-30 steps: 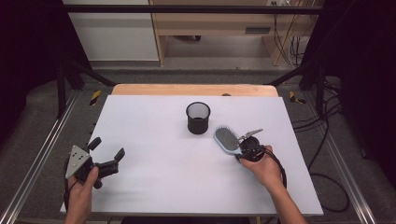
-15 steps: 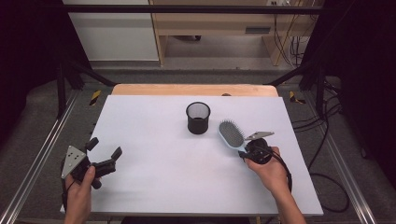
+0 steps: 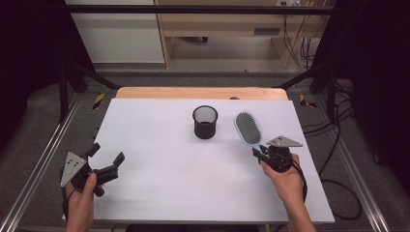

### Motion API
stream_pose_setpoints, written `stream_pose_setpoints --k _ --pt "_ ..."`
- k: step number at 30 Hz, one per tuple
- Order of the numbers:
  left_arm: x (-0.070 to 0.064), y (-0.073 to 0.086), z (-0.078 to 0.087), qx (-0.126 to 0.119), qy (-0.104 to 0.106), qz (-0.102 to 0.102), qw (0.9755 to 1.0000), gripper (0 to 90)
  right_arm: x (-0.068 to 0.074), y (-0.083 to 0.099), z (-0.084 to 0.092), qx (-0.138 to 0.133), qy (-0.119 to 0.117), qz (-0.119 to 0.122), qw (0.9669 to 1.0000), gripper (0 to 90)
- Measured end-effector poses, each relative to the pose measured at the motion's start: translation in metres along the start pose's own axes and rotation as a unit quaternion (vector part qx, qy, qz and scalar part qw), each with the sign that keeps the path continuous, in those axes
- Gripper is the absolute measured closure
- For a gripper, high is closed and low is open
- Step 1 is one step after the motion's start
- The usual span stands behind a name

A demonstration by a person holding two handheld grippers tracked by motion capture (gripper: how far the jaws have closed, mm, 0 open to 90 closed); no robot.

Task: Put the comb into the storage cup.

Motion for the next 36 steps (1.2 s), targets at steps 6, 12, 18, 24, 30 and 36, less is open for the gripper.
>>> stream_pose_setpoints --k 6,12,18,24,30,36 --pt "0.000 -0.003 0.000 -0.005 0.004 0.006 1.0000 1.9 -0.001 -0.009 0.005 -0.033 0.017 -0.006 0.9993 69.5" --pt "-0.001 -0.006 0.001 -0.009 0.007 0.006 0.9999 1.9 0.001 -0.016 0.009 -0.059 0.033 0.002 0.9977 69.5" --pt "0.002 -0.006 0.001 -0.008 0.004 0.012 0.9999 1.9 0.002 -0.019 0.007 -0.071 0.031 -0.002 0.9970 69.6" --pt "0.000 -0.005 -0.001 -0.006 0.002 0.009 0.9999 1.9 0.005 -0.022 0.007 -0.082 0.027 0.004 0.9962 69.5" --pt "0.000 -0.004 -0.001 -0.005 0.001 0.006 1.0000 1.9 0.005 -0.024 0.009 -0.090 0.030 0.003 0.9955 69.5" --pt "0.001 -0.004 -0.001 -0.005 0.001 0.007 1.0000 1.9 0.004 -0.025 0.011 -0.096 0.032 0.003 0.9949 69.6"
Point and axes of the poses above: each handheld gripper's, and its own axes: z roughly backward along the jaws, y roughly out of its underside, x roughly to its left, the point moved 7 cm from there along -z, roughly forward along the jaws, and after that the axes turned 15 degrees about z, right-handed, at the moved point
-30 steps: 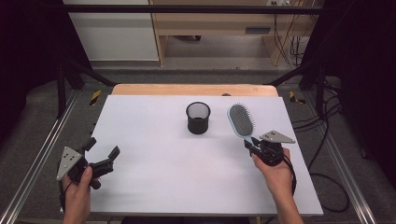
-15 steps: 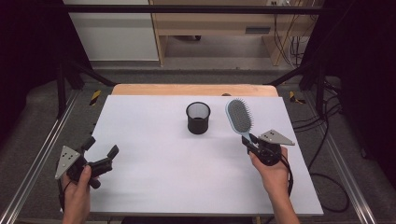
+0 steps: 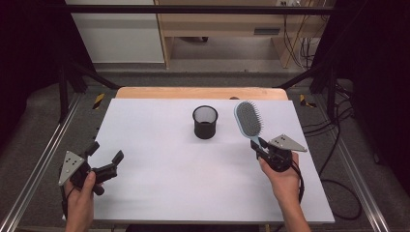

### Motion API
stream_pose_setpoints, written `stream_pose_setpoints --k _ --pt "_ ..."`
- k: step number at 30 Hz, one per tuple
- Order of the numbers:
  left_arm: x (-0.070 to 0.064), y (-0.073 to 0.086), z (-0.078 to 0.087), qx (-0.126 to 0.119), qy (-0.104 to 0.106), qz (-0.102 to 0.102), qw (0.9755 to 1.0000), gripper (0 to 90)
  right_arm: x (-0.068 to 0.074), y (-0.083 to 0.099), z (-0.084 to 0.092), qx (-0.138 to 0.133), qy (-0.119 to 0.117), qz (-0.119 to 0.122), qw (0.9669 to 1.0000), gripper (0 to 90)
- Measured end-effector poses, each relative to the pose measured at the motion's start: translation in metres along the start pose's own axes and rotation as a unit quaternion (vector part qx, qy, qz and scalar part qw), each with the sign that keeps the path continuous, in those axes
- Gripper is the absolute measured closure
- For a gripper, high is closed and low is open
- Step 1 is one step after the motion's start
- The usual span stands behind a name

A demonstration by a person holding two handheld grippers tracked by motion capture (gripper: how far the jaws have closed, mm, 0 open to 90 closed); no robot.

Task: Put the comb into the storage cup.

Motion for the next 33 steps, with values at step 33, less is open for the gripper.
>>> stream_pose_setpoints --k 33 --pt "-0.106 -0.053 -0.091 -0.006 0.122 0.007 0.9925 1.9 0.052 -0.055 -0.037 -0.077 -0.047 0.001 0.9959 69.5"
Point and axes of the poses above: each handheld gripper's, and its own axes: z roughly backward along the jaws, y roughly out of its underside, x roughly to its left, the point moved 7 cm from there along -z, roughly forward along the jaws, and after that the axes turned 15 degrees about z, right-handed, at the moved point
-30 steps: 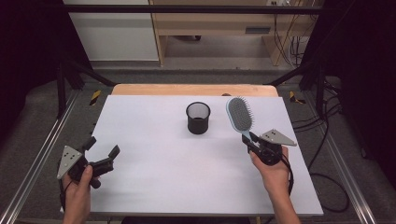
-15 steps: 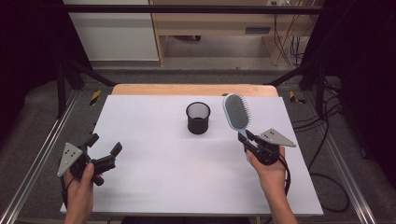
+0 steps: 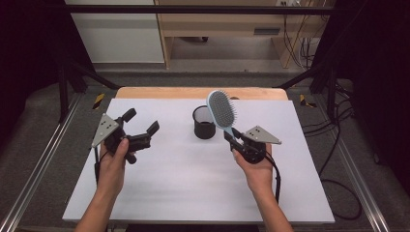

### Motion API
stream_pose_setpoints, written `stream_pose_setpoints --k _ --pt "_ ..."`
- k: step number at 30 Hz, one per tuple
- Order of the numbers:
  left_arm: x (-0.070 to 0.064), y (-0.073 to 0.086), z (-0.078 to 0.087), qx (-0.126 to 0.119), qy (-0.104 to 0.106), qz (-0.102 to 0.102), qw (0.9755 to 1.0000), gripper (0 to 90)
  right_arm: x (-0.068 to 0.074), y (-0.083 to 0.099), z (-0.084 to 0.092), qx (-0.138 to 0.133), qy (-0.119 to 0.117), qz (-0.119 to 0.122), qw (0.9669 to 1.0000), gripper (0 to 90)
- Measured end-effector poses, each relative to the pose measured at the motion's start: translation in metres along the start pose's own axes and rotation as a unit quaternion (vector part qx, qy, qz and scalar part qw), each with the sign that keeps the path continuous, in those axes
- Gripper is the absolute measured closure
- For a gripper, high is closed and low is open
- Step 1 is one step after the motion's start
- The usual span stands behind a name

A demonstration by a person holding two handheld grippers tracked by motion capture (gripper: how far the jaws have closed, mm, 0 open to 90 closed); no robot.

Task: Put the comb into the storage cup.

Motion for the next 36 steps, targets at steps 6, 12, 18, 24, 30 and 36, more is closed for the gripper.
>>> stream_pose_setpoints --k 6,12,18,24,30,36 --pt "-0.015 0.015 -0.012 0.015 0.025 0.025 0.9993 2.2 0.013 0.005 -0.004 -0.006 -0.014 0.002 0.9999 69.6" --pt "-0.026 0.037 -0.006 0.045 0.033 0.024 0.9982 2.5 0.029 0.010 -0.012 -0.002 -0.033 0.002 0.9995 69.6" --pt "-0.031 0.058 -0.009 0.067 0.034 0.043 0.9962 3.2 0.048 0.010 -0.021 -0.003 -0.050 0.014 0.9986 69.5" --pt "-0.034 0.063 -0.009 0.070 0.032 0.048 0.9959 3.3 0.065 0.011 -0.025 -0.005 -0.067 0.024 0.9975 69.5" --pt "-0.033 0.065 -0.006 0.065 0.040 0.082 0.9937 3.3 0.074 0.008 -0.027 -0.008 -0.077 0.034 0.9965 69.5" --pt "-0.033 0.061 -0.004 0.059 0.049 0.111 0.9908 3.2 0.082 0.009 -0.028 -0.007 -0.080 0.041 0.9959 69.6"
Point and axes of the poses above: each handheld gripper's, and its own axes: z roughly backward along the jaws, y roughly out of its underside, x roughly to its left, the point moved 7 cm from there along -z, roughly forward along the jaws, and after that the axes turned 15 degrees about z, right-handed, at the moved point
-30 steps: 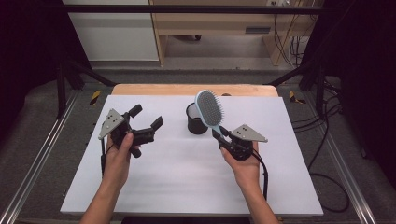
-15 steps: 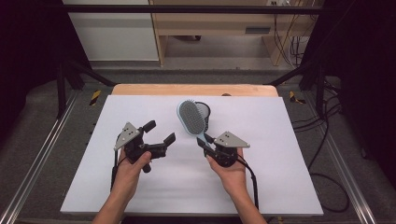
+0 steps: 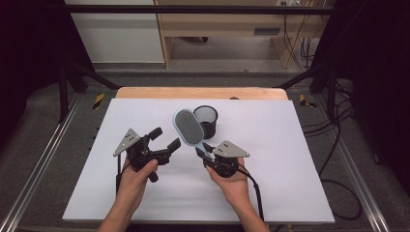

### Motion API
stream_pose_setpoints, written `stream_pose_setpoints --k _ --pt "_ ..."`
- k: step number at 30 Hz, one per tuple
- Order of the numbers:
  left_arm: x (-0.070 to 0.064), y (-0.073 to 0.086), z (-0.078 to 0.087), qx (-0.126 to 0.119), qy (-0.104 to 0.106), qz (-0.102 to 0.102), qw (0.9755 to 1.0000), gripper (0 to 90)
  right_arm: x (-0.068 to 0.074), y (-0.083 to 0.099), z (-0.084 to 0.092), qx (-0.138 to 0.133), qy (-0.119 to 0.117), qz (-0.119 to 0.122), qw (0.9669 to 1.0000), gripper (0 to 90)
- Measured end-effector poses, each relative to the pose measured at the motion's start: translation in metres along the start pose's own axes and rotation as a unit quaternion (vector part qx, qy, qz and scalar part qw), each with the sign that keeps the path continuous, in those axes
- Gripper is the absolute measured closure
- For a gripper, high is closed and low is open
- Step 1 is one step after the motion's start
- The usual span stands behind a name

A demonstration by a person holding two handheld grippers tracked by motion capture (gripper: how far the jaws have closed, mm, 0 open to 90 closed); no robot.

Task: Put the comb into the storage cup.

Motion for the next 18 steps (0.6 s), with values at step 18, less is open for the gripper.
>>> stream_pose_setpoints --k 18 --pt "0.001 0.003 -0.003 0.005 0.006 0.028 0.9996 5.7 0.026 -0.010 -0.010 -0.007 -0.022 0.041 0.9989 69.5"
Point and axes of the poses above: each handheld gripper's, and its own axes: z roughly backward along the jaws, y roughly out of its underside, x roughly to its left, the point moved 7 cm from there along -z, roughly forward along the jaws, and after that the axes turned 15 degrees about z, right-handed, at the moved point
